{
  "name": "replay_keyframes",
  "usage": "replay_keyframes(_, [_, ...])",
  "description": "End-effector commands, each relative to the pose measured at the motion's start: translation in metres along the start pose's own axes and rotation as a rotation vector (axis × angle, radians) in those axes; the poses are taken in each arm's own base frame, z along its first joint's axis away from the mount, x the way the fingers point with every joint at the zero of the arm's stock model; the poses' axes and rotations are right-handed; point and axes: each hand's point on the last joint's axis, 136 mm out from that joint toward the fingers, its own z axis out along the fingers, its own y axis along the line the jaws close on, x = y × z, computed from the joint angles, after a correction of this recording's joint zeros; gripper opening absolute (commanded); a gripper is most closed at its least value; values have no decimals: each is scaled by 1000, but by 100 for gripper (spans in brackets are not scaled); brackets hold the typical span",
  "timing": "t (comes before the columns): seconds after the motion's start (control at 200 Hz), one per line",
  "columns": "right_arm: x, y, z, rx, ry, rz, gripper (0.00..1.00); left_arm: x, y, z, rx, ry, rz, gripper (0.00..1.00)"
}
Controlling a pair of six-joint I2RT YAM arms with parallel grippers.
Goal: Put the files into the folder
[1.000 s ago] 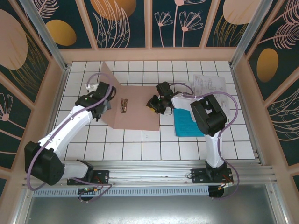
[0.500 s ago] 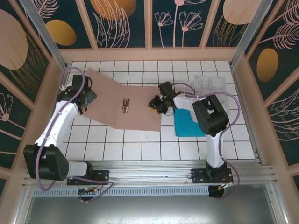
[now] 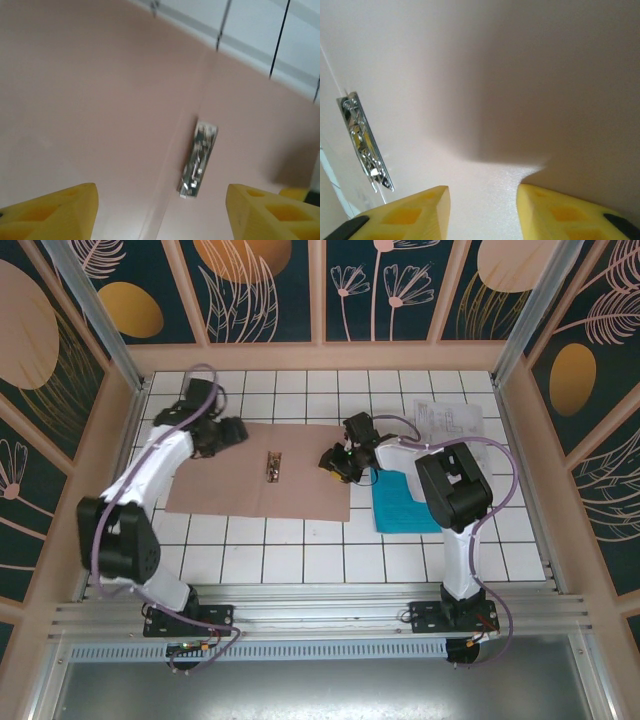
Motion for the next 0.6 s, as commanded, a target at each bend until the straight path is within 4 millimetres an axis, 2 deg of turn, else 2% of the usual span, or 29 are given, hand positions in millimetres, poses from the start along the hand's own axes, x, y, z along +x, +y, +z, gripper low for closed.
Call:
replay_keyframes(0.0, [1,11,-21,4,24,-54,47,20,-19,23,18,87,150,70])
replay_keyframes(0.125, [-12,29,-46,-10,-19,-87,51,33,-21,58,-51,141,220,72])
replay_keyframes(0.22, [-19,24,-67,-37,-53,-45,52,43,-31,76,-69,169,287,74])
replay_keyframes(0.425, [-27,-18,-110,-22,-141,52,53,56,-33,106,-148,208,359,74])
replay_keyframes(0.595, [-24,-59,-139,15,-205,120,54,75,-44,124,-145,251,411,75])
